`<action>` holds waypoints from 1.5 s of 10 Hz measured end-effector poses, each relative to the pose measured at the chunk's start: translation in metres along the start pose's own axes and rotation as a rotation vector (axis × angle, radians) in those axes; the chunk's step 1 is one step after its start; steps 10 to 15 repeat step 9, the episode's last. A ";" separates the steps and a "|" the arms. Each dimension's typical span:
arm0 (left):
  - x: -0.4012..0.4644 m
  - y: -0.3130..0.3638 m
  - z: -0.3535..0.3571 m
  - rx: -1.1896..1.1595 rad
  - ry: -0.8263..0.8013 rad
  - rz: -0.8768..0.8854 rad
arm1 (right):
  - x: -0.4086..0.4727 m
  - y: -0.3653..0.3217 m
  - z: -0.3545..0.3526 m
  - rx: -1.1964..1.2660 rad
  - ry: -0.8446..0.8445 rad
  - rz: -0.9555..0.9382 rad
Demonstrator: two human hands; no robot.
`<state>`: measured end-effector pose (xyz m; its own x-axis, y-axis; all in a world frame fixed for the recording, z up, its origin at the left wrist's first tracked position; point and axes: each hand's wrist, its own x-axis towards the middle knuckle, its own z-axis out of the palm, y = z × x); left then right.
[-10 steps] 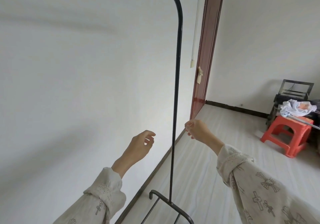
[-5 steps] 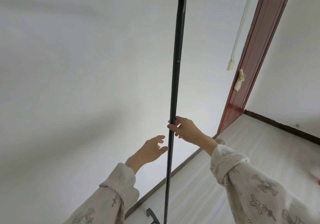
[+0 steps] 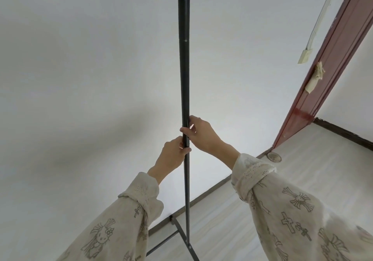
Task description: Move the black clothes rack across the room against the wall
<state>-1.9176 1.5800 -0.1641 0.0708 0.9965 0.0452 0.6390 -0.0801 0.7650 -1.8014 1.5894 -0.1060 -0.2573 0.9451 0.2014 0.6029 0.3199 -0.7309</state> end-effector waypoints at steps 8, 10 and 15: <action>-0.031 -0.010 -0.034 0.063 -0.049 -0.026 | 0.001 0.005 -0.002 0.085 -0.024 0.102; -0.063 -0.019 -0.057 0.093 0.002 -0.020 | -0.017 -0.005 0.002 -0.072 -0.032 0.202; -0.063 -0.019 -0.057 0.093 0.002 -0.020 | -0.017 -0.005 0.002 -0.072 -0.032 0.202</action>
